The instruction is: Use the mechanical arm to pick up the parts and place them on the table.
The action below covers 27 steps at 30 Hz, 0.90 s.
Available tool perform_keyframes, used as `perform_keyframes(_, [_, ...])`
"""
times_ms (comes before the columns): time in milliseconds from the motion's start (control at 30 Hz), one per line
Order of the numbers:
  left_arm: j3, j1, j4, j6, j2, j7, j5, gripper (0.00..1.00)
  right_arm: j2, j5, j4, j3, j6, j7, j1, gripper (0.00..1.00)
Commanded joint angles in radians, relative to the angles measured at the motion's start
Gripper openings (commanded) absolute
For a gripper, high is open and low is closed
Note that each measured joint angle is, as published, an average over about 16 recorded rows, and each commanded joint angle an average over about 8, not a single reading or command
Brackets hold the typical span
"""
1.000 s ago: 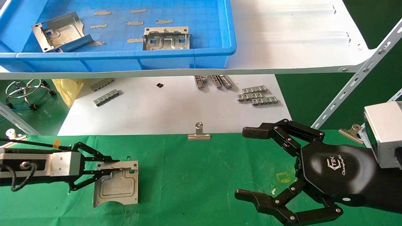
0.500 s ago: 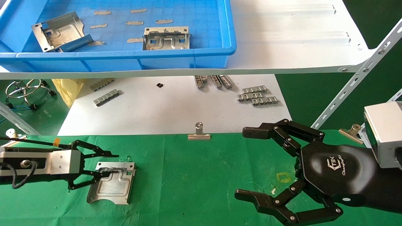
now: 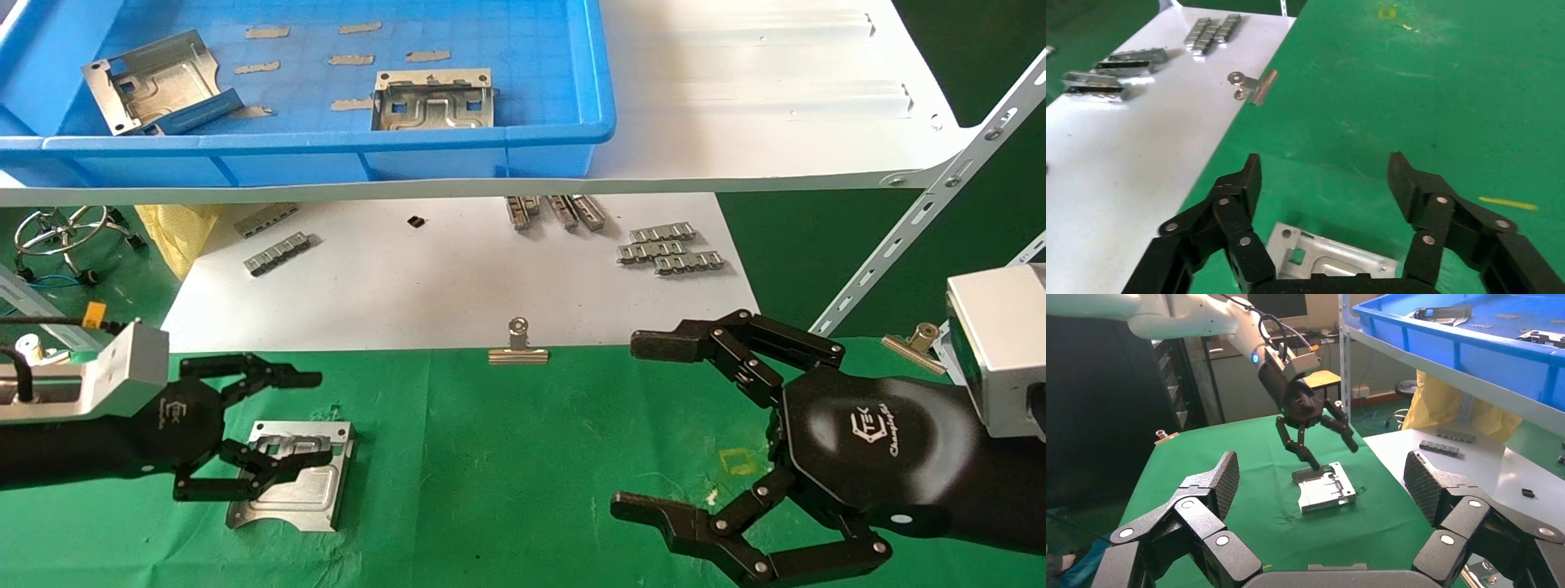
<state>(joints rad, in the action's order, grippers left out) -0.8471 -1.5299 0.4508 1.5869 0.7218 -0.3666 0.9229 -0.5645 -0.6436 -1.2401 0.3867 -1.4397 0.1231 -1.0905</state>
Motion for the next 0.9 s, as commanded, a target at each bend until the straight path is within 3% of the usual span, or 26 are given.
perform_keyframes(33, [0.001,0.006,-0.02,0.007,0.002,0.016,-0.02,1.0,0.0,0.0,0.0,0.0,0.0,0.0,0.0,1.0])
perform_keyframes(333, [0.022,0.022,0.023,-0.002,-0.003,0.029,-0.018,1.0,0.0,0.0,0.0,0.0,0.0,0.0,0.0,1.0])
perform_keyframes(900, [0.179,0.147,0.256,-0.028,-0.034,0.18,-0.068,1.0,0.0,0.0,0.0,0.0,0.0,0.0,0.0,1.0])
